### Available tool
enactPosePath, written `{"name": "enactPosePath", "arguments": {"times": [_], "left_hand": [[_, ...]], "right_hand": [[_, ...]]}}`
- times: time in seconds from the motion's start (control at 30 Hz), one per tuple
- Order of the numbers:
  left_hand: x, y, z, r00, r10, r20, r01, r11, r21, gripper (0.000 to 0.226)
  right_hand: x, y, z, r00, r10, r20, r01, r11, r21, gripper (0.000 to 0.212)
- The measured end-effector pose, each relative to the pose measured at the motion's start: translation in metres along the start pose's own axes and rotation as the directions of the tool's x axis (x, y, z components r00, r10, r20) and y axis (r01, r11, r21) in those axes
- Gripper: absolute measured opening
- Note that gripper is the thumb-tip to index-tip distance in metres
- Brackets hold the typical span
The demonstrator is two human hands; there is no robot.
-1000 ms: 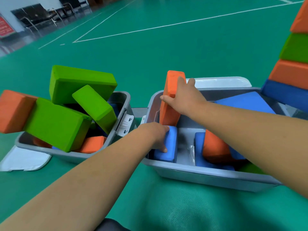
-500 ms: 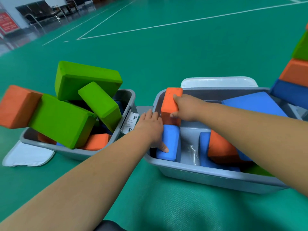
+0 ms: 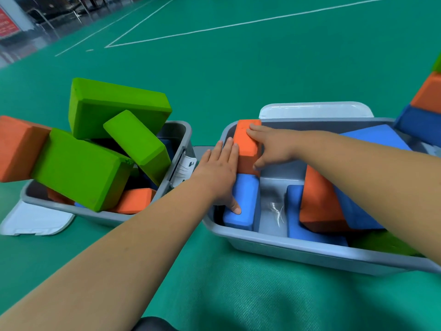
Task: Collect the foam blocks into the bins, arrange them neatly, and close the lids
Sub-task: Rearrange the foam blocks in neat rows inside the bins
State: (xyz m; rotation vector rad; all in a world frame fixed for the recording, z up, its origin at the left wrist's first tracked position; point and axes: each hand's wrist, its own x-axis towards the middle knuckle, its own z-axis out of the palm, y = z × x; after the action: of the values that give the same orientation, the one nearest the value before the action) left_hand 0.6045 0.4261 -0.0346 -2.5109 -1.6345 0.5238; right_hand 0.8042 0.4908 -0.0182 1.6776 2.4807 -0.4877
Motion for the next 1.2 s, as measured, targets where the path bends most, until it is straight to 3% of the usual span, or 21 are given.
{"name": "enactPosePath", "arguments": {"times": [0.33, 0.5, 0.67, 0.9, 1.03, 1.2], "left_hand": [[0.015, -0.003, 0.001, 0.991, 0.087, 0.102, -0.089, 0.996, 0.010, 0.159], [0.032, 0.001, -0.001, 0.973, 0.135, 0.190, -0.142, 0.990, 0.024, 0.154], [0.041, 0.009, -0.013, 0.939, 0.076, 0.335, -0.102, 0.993, 0.061, 0.156], [0.031, 0.014, -0.010, 0.967, 0.074, 0.242, -0.090, 0.994, 0.056, 0.154], [0.024, 0.005, -0.007, 0.965, 0.096, 0.243, -0.107, 0.994, 0.031, 0.155], [0.030, 0.006, -0.006, 0.953, 0.092, 0.288, -0.108, 0.993, 0.041, 0.149]], "right_hand": [[0.014, 0.001, 0.006, 0.989, 0.021, 0.147, 0.005, 0.984, -0.180, 0.084], [0.015, 0.011, 0.012, 0.978, 0.074, 0.194, -0.035, 0.980, -0.196, 0.080], [0.015, 0.009, 0.026, 0.977, 0.037, 0.211, -0.005, 0.989, -0.147, 0.085], [0.001, 0.013, 0.033, 0.995, 0.005, 0.103, 0.003, 0.997, -0.079, 0.079], [-0.007, 0.012, 0.033, 0.999, -0.052, 0.015, 0.053, 0.989, -0.140, 0.061], [-0.007, 0.007, 0.035, 0.994, -0.043, 0.099, 0.061, 0.981, -0.185, 0.073]]}}
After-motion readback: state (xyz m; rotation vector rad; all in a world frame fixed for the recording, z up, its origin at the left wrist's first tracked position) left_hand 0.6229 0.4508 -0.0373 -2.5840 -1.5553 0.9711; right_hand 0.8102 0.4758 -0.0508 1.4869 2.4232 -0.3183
